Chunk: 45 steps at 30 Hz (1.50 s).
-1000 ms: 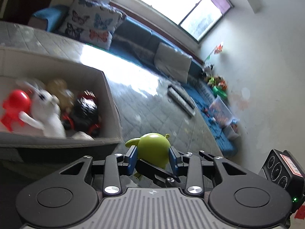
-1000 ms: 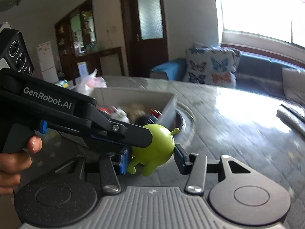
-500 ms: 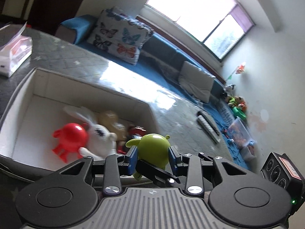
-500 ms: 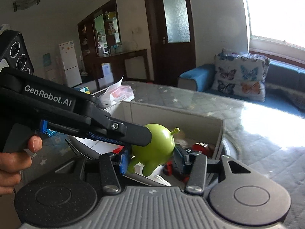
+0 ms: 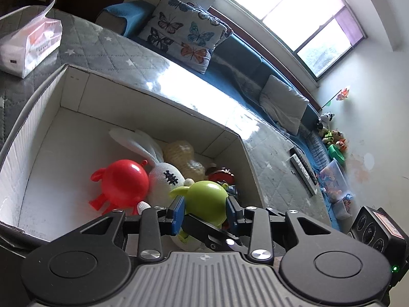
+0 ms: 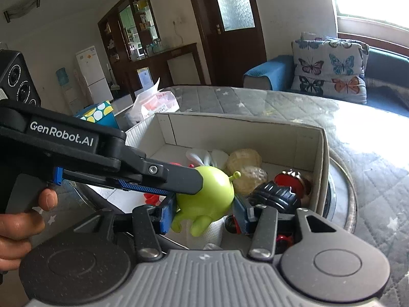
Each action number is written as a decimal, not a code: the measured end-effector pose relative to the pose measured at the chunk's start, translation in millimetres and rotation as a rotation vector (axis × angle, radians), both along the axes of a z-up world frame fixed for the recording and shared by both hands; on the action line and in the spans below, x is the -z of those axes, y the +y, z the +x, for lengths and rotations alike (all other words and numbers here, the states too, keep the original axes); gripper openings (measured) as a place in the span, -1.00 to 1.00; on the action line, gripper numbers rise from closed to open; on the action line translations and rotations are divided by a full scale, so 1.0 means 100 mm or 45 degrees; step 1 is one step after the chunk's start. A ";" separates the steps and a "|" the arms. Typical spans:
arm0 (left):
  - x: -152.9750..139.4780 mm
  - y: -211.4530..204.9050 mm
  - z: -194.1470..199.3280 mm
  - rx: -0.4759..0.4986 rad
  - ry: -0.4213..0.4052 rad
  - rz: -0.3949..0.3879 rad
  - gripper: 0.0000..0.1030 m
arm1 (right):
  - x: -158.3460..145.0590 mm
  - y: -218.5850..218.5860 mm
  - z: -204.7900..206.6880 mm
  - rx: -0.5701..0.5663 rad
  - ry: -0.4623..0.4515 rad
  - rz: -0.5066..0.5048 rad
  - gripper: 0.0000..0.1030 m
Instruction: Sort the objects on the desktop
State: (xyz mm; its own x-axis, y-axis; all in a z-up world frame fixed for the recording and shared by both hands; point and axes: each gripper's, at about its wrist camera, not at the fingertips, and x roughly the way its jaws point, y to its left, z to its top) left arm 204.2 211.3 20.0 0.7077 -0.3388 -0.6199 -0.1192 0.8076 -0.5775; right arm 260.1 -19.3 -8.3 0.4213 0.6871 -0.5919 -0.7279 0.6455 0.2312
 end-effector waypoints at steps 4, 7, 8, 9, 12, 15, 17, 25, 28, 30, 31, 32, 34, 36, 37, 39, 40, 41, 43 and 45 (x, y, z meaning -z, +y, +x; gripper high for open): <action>0.01 0.01 0.00 0.001 0.003 -0.009 -0.27 | 0.00 0.00 -0.04 0.001 0.000 -0.002 -0.04; -0.01 -0.01 -0.01 0.001 -0.004 0.002 -0.27 | 0.01 0.00 -0.07 0.004 -0.014 -0.012 -0.02; -0.02 -0.01 -0.02 0.000 -0.008 0.005 -0.27 | 0.01 -0.01 -0.07 0.006 -0.017 -0.012 -0.01; -0.02 -0.01 -0.02 0.000 -0.011 0.007 -0.27 | 0.00 -0.01 -0.08 0.007 -0.020 -0.011 0.05; -0.05 -0.01 -0.05 -0.003 -0.021 0.015 -0.27 | -0.01 -0.02 -0.10 0.006 -0.031 -0.010 0.12; -0.08 -0.02 -0.08 -0.010 -0.026 0.034 -0.27 | -0.02 -0.03 -0.11 0.010 -0.047 -0.025 0.13; -0.10 -0.02 -0.11 -0.012 -0.032 0.038 -0.27 | -0.03 -0.05 -0.13 0.020 -0.050 -0.024 0.16; -0.22 -0.12 -0.26 -0.023 -0.075 0.141 -0.28 | -0.08 -0.12 -0.20 0.034 -0.079 -0.034 0.33; -0.26 -0.17 -0.33 -0.026 -0.094 0.197 -0.28 | -0.11 -0.16 -0.25 0.040 -0.093 -0.033 0.34; -0.28 -0.20 -0.38 -0.031 -0.091 0.234 -0.28 | -0.13 -0.19 -0.28 0.043 -0.102 -0.033 0.37; -0.29 -0.22 -0.40 -0.034 -0.090 0.252 -0.28 | -0.14 -0.20 -0.30 0.045 -0.106 -0.033 0.43; -0.30 -0.23 -0.43 -0.039 -0.093 0.269 -0.28 | -0.15 -0.21 -0.32 0.047 -0.111 -0.032 0.44; -0.31 -0.26 -0.49 -0.048 -0.102 0.312 -0.28 | -0.16 -0.24 -0.37 0.052 -0.120 -0.030 0.47; -0.33 -0.31 -0.55 -0.057 -0.114 0.359 -0.28 | -0.18 -0.28 -0.43 0.058 -0.128 -0.026 0.57; -0.34 -0.33 -0.58 -0.060 -0.120 0.385 -0.28 | -0.19 -0.30 -0.46 0.061 -0.132 -0.024 0.59; -0.35 -0.39 -0.64 -0.063 -0.127 0.452 -0.28 | -0.20 -0.33 -0.52 0.068 -0.141 -0.020 0.65; -0.34 -0.42 -0.66 -0.063 -0.128 0.479 -0.28 | -0.20 -0.35 -0.54 0.072 -0.144 -0.016 0.67; -0.34 -0.44 -0.69 -0.061 -0.124 0.496 -0.27 | -0.21 -0.37 -0.57 0.076 -0.147 -0.013 0.69; -0.33 -0.48 -0.73 -0.056 -0.116 0.526 -0.28 | -0.21 -0.41 -0.61 0.089 -0.152 -0.010 0.78; -0.31 -0.51 -0.78 -0.057 -0.108 0.551 -0.28 | -0.20 -0.45 -0.66 0.101 -0.158 -0.010 0.79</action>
